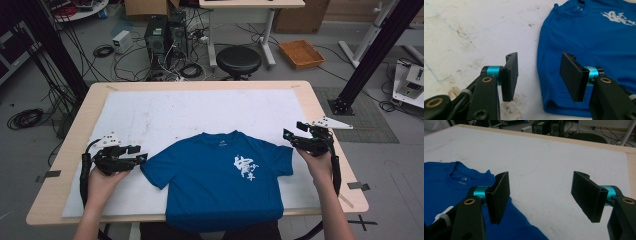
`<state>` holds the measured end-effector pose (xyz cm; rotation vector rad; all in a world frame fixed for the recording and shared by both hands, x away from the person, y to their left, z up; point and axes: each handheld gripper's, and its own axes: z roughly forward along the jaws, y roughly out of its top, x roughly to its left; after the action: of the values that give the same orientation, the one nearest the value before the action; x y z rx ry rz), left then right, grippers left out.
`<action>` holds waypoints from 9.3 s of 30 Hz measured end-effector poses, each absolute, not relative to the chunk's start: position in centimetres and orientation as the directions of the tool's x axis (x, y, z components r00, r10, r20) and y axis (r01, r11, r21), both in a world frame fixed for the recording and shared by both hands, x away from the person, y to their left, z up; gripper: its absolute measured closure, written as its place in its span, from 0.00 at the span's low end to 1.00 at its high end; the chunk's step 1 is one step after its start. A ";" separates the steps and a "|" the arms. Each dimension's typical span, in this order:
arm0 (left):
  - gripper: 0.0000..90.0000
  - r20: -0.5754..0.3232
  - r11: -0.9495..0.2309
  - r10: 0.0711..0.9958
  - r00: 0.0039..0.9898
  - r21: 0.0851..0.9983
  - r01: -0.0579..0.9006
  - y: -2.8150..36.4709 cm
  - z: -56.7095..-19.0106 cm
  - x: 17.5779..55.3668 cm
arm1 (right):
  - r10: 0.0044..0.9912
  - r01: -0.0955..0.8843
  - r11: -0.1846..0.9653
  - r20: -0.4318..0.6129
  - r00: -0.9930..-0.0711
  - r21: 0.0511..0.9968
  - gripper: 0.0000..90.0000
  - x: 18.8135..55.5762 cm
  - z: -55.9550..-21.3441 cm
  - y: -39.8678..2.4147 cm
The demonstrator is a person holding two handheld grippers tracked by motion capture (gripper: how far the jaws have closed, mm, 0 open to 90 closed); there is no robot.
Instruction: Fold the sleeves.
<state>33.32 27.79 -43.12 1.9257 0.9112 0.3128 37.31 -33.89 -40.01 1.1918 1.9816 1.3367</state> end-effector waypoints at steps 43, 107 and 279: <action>0.98 -0.461 -0.183 0.478 0.748 0.780 0.598 19.1 -38.8 32.9 | 0.859 0.398 0.134 0.094 -0.503 0.908 0.35 37.0 -39.8 -33.9; 0.41 -0.052 -0.159 0.786 0.616 0.946 0.283 26.1 -40.0 33.1 | 0.853 0.479 0.137 0.143 -0.503 0.867 0.52 35.7 -41.7 -36.9; 0.41 -0.094 -0.226 0.695 0.713 0.913 0.341 22.3 -40.8 34.3 | 0.494 0.388 0.545 0.090 -0.865 0.743 0.73 30.3 -42.2 -23.9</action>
<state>34.31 22.25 -40.82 1.8312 0.8115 0.4061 30.29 -23.92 -42.22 0.7595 2.6448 1.2231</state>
